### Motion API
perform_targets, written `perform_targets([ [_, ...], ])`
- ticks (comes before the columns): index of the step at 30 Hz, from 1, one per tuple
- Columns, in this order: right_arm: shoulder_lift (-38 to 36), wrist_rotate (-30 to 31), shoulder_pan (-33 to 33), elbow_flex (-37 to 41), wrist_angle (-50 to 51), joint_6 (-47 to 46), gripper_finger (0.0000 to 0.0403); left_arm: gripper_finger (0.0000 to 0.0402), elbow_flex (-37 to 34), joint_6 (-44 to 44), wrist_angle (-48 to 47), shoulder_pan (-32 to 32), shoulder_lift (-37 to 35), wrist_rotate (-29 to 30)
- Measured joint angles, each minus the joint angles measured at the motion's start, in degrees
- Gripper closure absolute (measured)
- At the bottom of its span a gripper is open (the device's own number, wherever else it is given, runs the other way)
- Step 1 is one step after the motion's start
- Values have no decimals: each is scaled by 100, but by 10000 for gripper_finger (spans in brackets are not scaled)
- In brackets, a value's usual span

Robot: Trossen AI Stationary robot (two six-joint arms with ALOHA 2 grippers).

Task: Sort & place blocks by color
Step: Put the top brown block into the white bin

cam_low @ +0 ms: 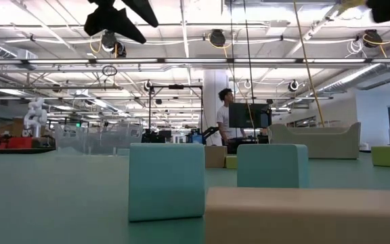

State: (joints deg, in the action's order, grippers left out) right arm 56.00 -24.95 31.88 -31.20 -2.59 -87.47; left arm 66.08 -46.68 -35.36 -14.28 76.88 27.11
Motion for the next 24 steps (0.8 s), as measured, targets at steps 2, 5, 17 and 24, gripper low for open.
perform_targets([
  [2, -107, -184, 303, 0, 195, -393, 290, 188, 0, -19, -17, 0, 0, -2],
  [5, -230, -428, 781, 0, 275, -919, 290, 188, 0, -97, -19, 0, 0, -1],
  [17, -506, -537, 1745, -2, 1824, -1867, 290, 188, -2, -81, -93, 0, 0, -1],
  [24, -509, -526, 1792, -2, 2450, -1704, 235, 188, -2, -36, -93, 11, 0, 0],
])
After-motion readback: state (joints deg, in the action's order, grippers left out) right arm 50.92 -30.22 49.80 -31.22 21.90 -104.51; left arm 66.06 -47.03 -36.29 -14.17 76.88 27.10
